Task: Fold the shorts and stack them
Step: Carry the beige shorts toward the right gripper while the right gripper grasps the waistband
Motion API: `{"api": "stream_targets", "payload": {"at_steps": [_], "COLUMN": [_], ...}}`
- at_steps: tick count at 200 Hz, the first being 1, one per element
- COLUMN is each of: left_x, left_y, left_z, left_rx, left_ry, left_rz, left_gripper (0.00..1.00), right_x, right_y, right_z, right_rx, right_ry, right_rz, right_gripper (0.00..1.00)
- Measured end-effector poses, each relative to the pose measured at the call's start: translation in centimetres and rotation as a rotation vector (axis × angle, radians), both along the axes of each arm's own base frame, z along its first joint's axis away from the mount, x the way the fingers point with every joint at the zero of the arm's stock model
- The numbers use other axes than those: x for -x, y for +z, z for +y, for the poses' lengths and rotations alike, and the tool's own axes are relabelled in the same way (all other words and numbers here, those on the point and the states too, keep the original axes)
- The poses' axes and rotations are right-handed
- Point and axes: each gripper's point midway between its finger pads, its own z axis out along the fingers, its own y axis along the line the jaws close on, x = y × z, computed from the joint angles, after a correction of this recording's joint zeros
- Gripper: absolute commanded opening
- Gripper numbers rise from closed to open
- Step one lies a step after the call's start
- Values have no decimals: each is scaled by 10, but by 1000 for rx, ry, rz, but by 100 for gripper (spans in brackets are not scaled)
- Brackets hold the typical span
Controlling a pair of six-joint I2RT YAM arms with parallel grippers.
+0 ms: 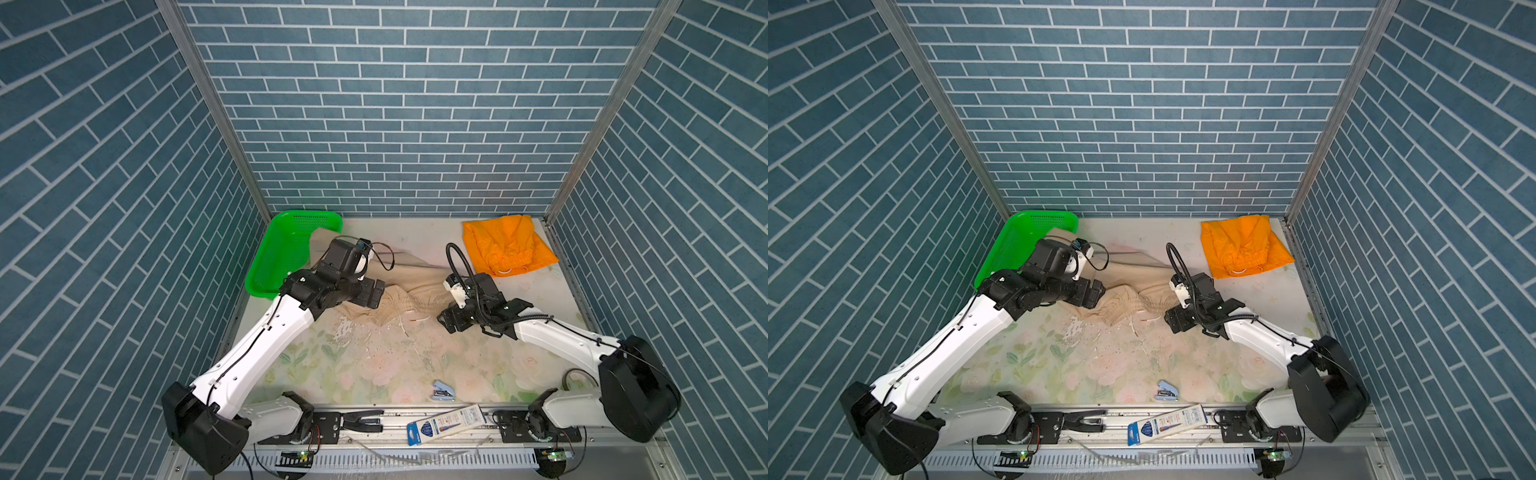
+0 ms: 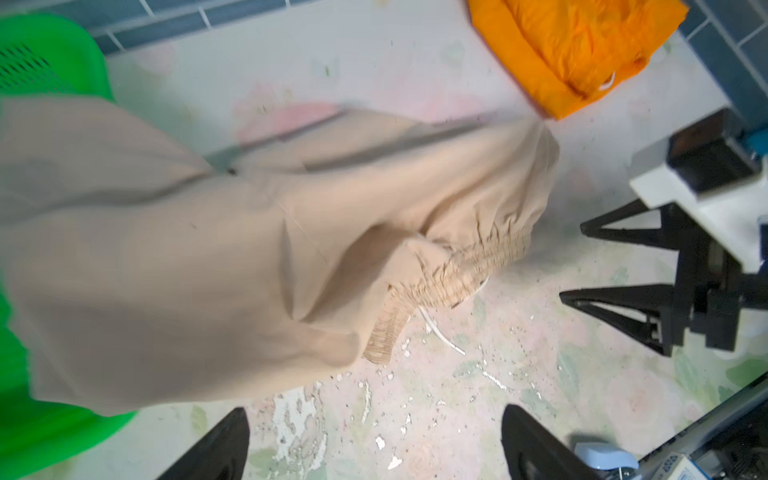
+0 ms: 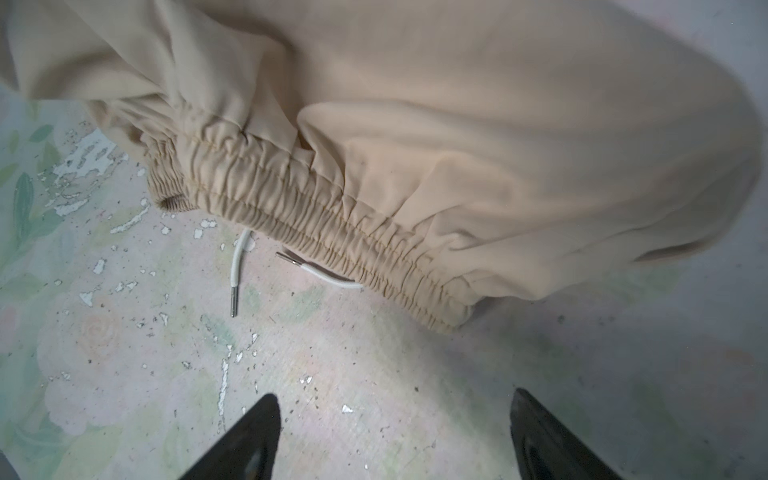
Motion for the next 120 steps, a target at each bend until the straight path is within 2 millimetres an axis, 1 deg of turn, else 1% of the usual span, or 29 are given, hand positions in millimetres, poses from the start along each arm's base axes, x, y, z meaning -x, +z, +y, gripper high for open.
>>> {"api": "stream_targets", "payload": {"at_steps": [6, 17, 30, 47, 69, 82, 99, 105, 120], "left_x": [7, 21, 32, 38, 33, 30, 27, 27, 27], "left_y": [-17, -45, -67, -82, -94, -102, -116, -122, -136], "left_z": [-1, -2, -6, -16, -32, -37, -42, -43, -43], "left_rx": [-10, -33, -59, -84, -101, -121, -152, -165, -197], "left_ry": [-8, -19, -42, -78, -108, -115, -125, -126, -131], "left_rz": [36, 99, 139, 153, 135, 132, 135, 140, 155], "left_gripper": [99, 100, 100, 100, 100, 100, 99, 98, 95], "right_x": [0, -2, -7, -19, -32, -34, -41, -43, -47], "right_y": [-7, -16, -24, -30, -39, -46, -47, -47, -48], "right_z": [0, -1, -5, -8, -8, -4, 5, 8, 13], "right_rx": [-1, -10, -31, -78, -133, -156, -192, -204, -223], "right_ry": [-4, -23, -60, -106, -139, -136, -118, -112, -100], "right_rz": [25, 59, 94, 124, 149, 169, 160, 156, 150], "right_gripper": [85, 83, 81, 79, 75, 73, 69, 67, 54]}}
